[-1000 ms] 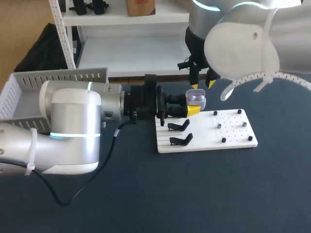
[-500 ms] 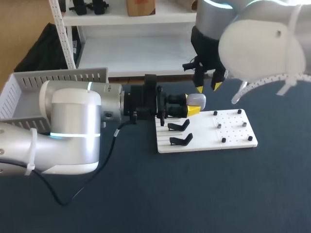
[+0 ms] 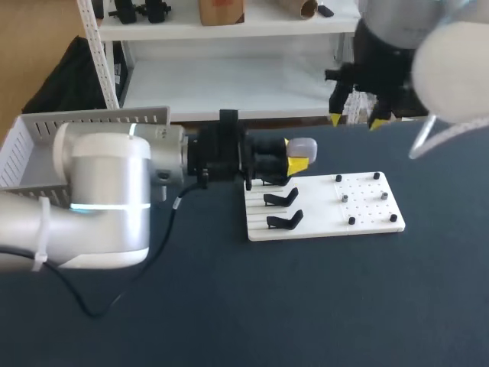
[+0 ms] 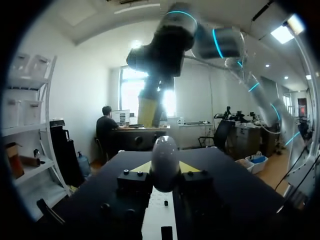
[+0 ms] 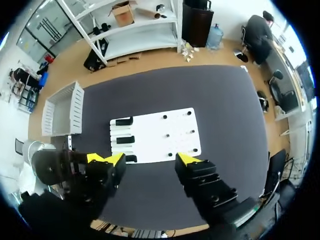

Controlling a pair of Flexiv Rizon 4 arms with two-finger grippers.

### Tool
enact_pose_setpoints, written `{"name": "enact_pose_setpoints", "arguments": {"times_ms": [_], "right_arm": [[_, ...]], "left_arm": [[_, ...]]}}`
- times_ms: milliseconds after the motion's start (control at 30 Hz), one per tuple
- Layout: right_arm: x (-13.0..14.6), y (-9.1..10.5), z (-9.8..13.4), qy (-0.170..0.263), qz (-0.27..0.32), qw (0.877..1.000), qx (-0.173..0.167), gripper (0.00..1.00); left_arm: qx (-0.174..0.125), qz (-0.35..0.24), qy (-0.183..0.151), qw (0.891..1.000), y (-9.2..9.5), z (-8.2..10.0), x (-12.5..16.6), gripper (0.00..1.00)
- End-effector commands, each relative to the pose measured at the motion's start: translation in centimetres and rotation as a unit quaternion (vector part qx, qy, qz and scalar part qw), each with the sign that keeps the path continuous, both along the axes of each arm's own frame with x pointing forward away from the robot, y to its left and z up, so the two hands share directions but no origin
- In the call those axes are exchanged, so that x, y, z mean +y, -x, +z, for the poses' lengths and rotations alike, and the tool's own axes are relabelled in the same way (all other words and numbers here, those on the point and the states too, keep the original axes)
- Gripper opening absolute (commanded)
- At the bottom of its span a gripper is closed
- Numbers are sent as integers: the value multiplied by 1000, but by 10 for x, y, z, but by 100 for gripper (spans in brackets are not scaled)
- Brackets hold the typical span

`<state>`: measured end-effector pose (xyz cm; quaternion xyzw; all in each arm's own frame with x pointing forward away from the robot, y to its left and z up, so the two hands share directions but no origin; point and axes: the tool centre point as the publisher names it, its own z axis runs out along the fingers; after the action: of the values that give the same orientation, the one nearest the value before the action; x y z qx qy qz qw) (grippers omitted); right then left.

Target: Pick up each earbud case from the left stands, insert the matching earbuds, close the lid, and place the case in the box.

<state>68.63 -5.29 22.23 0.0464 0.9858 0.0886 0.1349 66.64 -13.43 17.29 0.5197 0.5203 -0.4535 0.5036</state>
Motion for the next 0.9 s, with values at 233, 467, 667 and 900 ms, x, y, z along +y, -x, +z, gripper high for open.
{"name": "enact_pose_setpoints", "arguments": {"times_ms": [233, 467, 667, 900], "right_arm": [[-20, 11, -15, -44, -14, 998, -45, 100], [-20, 16, -25, -49, -25, 998, -33, 100], [-19, 21, -29, -46, -32, 998, -24, 100], [-16, 23, -32, -42, -36, 998, -16, 100]], "left_arm": [[-30, 36, -17, 999, 2, 28, 56, 0], [-45, 86, -22, 995, -10, 44, 126, 0], [-58, 136, -29, 989, -16, 58, 182, 0], [-49, 179, -50, 981, -37, 50, 237, 0]]}}
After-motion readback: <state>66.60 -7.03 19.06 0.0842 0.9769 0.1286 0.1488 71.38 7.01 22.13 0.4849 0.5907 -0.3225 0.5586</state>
